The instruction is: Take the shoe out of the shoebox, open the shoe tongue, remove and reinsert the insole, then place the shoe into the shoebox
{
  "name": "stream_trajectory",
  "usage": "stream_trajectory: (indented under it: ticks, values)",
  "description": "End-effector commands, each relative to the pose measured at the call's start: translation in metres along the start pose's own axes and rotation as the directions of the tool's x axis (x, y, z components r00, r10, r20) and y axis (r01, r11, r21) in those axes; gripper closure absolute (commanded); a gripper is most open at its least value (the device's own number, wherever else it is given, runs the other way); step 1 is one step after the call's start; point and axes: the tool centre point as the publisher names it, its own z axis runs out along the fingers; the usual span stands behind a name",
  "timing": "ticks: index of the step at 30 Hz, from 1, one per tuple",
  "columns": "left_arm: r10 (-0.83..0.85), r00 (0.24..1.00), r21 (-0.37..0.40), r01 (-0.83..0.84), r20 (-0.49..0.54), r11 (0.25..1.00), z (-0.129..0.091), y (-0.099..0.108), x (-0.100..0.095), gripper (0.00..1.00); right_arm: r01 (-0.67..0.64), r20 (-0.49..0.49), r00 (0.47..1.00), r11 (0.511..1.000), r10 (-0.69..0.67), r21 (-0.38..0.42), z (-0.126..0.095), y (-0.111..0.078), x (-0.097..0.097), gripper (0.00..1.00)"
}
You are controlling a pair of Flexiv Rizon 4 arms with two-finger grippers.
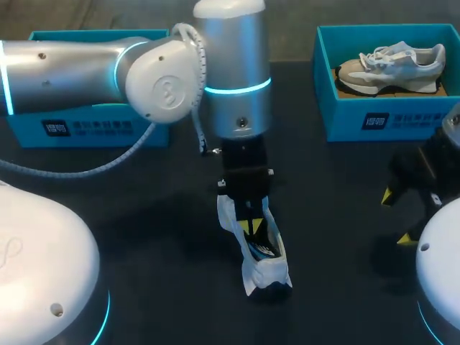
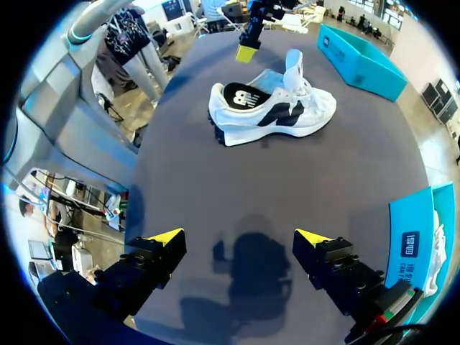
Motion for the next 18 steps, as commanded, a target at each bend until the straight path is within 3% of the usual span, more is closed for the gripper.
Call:
stream_trajectory:
  ticks: [1,2,14,18]
  values:
    - [0.007,0.999,0.001,-0.007,-0.049,1.0,-0.0011,0.0023,-0.0056,1.0,0.0,0.004,1.0,1.0,0.0,0.001,-0.0001,-0.0004,0.0021,0.0]
    - [0.009,0.997,-0.025,-0.01,-0.071,1.0,-0.002,0.0025,-0.0036,1.0,0.0,0.004,1.0,1.0,0.0,0.001,-0.0001,-0.0004,0.0021,0.0]
    - [0.009,0.997,-0.025,-0.01,-0.071,1.0,-0.002,0.0025,-0.0036,1.0,0.0,0.004,1.0,1.0,0.0,0.001,-0.0001,-0.0004,0.0021,0.0]
    - [-0.01,0.999,0.026,0.011,-0.049,1.0,0.0045,-0.0011,-0.0029,1.0,0.0,0.004,1.0,1.0,0.0,0.001,-0.0001,-0.0004,0.0021,0.0]
